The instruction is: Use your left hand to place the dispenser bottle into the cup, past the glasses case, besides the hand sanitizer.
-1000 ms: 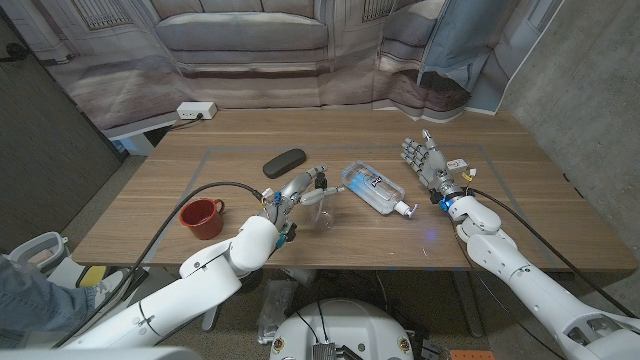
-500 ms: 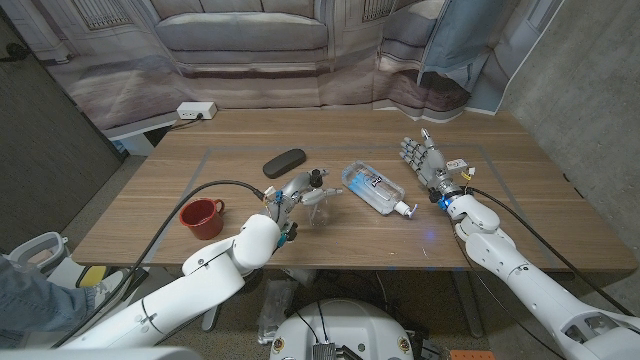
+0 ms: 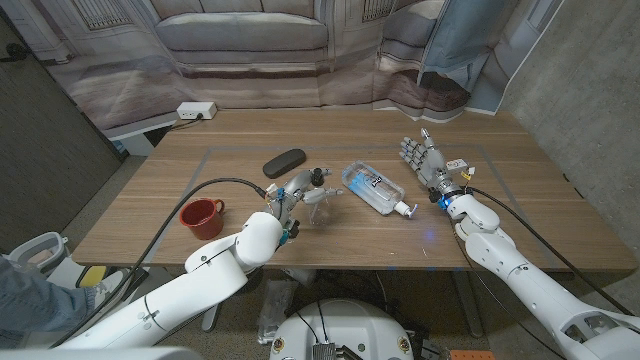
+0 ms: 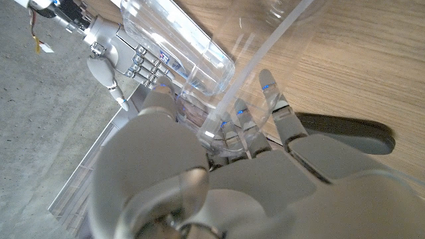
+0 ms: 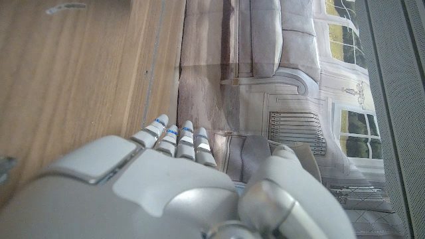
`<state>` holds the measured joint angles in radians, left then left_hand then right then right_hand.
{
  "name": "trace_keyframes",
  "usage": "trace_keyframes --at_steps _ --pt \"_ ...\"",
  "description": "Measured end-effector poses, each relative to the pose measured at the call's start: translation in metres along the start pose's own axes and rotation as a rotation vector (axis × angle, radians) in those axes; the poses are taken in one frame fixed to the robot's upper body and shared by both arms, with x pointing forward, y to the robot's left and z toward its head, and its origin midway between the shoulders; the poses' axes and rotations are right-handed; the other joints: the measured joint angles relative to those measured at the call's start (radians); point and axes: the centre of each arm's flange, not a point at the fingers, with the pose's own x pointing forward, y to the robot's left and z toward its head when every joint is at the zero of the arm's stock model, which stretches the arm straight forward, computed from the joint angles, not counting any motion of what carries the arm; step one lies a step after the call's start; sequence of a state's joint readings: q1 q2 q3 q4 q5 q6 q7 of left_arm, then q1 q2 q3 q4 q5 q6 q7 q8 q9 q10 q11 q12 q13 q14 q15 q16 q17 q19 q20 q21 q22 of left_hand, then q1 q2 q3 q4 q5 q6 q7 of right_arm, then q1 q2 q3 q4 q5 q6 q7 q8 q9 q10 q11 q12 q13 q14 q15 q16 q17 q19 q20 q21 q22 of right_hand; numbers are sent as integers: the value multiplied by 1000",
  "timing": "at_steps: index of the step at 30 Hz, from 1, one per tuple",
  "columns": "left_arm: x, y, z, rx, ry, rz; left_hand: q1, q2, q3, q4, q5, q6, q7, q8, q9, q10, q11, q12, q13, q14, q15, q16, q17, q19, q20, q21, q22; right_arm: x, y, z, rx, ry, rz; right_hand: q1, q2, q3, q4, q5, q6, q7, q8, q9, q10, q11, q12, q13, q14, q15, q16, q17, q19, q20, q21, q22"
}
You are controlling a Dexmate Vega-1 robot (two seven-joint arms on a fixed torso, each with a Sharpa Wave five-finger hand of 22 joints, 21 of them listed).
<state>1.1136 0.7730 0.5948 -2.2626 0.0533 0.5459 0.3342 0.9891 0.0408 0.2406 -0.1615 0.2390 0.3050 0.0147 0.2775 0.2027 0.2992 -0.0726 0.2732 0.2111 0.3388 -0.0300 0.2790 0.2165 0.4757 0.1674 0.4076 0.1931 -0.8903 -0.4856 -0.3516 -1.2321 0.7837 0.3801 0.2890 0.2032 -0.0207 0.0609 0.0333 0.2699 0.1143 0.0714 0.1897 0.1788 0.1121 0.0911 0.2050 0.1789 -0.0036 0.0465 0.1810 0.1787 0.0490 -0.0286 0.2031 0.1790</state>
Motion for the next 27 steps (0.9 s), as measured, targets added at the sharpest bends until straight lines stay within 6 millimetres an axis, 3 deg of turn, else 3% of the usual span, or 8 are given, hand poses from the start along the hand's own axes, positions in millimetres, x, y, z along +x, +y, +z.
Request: trace_keyframes --at_steps 4,11,14,19,27 --pt "0 0 1 -1 4 5 11 -11 15 1 -23 47 -5 13 1 41 -10 11 6 42 -6 17 11 25 -13 13 0 0 0 0 -1 0 1 0 0 0 0 0 0 0 0 0 0 0 0 0 0 0 0 0 0 0 0 0" --pt "1 0 1 -1 22 18 22 -23 33 8 -48 179 -29 60 9 159 -37 53 29 203 -17 75 38 96 -44 49 4 1 1 1 -1 1 4 0 0 -4 -4 0 -4 -4 0 0 0 0 0 0 0 0 0 0 7 15 0 0" --pt "1 0 1 1 30 22 29 -29 40 10 -54 245 -42 88 18 212 -37 73 43 249 -1 96 51 123 -65 73 8 2 1 2 -2 0 5 0 0 -4 -4 0 -4 -4 0 0 0 0 0 0 0 0 0 0 7 15 0 0" --pt "2 0 2 1 38 28 38 -39 57 10 -54 321 -61 127 28 295 -46 106 67 293 35 124 68 137 -67 108 19 3 0 2 -2 1 6 0 0 -4 -4 0 -4 -4 0 0 -5 -5 0 0 0 0 0 0 7 15 0 0" --pt "3 0 3 2 47 33 41 -41 64 11 -54 358 -49 152 37 347 -49 134 93 319 48 132 79 144 -75 119 21 4 0 1 -2 3 6 0 0 -4 -4 0 -4 -4 0 0 -5 -5 0 0 0 0 0 0 7 14 0 0"
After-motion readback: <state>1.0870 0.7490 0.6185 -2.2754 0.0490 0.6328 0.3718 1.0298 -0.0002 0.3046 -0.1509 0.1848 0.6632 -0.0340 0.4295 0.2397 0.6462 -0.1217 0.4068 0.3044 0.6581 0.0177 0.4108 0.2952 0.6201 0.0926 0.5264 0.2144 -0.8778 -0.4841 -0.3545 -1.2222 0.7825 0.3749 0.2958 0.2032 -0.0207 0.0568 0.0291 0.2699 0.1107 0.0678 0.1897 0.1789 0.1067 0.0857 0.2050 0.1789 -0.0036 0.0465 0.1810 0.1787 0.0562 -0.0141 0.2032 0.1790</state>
